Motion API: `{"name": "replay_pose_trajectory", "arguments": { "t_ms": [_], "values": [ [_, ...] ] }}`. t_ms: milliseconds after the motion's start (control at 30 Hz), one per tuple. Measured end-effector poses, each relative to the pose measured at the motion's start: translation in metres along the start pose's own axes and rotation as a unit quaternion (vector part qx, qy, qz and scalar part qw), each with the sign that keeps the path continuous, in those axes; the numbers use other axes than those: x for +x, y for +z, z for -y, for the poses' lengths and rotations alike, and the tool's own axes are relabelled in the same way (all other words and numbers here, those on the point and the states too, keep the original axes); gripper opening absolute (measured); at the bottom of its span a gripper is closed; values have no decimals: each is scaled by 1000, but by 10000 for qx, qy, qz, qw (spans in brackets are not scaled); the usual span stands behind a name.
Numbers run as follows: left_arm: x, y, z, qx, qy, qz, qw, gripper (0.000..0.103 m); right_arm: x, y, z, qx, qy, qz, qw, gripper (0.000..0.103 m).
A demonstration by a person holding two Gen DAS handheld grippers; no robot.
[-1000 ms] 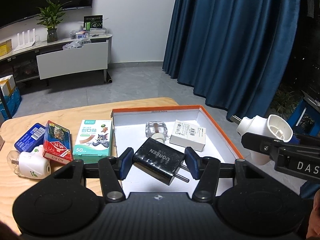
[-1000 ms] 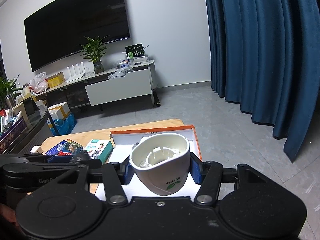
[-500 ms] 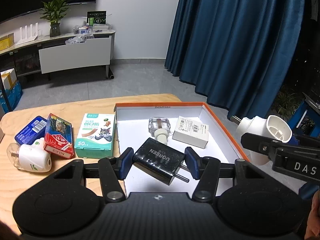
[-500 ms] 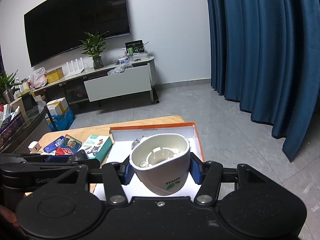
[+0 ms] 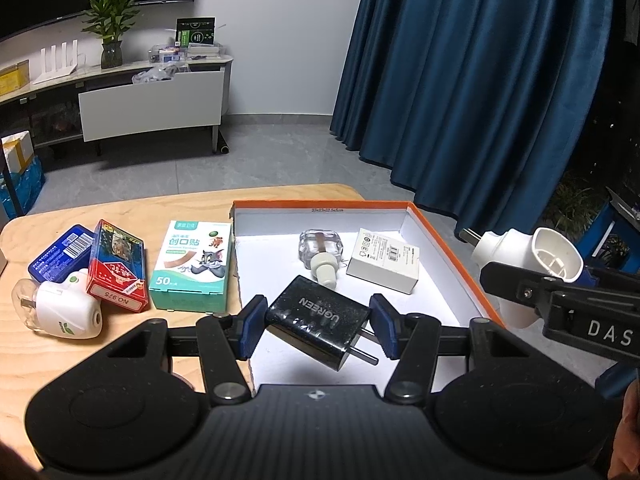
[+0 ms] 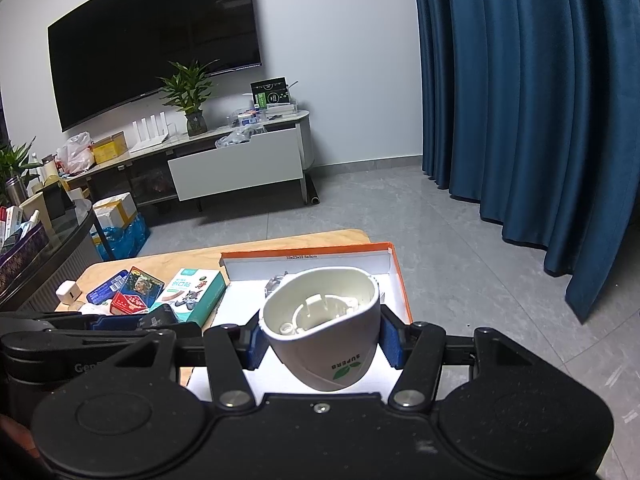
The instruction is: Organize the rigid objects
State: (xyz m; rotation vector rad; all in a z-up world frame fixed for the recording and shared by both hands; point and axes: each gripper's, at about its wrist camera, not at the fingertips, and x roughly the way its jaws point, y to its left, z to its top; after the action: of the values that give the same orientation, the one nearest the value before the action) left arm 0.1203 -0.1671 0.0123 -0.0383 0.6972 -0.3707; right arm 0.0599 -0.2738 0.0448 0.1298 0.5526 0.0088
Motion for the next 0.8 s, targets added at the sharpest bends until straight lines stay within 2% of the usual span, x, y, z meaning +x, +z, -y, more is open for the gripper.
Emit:
{"name": "replay_pose_trajectory", "arguments": {
  "t_ms": [800],
  "values": [
    [1,-1,-2,-19,-49,-14,10000,57,0,-2,-1,-16,2,12,10000,67]
  ]
}}
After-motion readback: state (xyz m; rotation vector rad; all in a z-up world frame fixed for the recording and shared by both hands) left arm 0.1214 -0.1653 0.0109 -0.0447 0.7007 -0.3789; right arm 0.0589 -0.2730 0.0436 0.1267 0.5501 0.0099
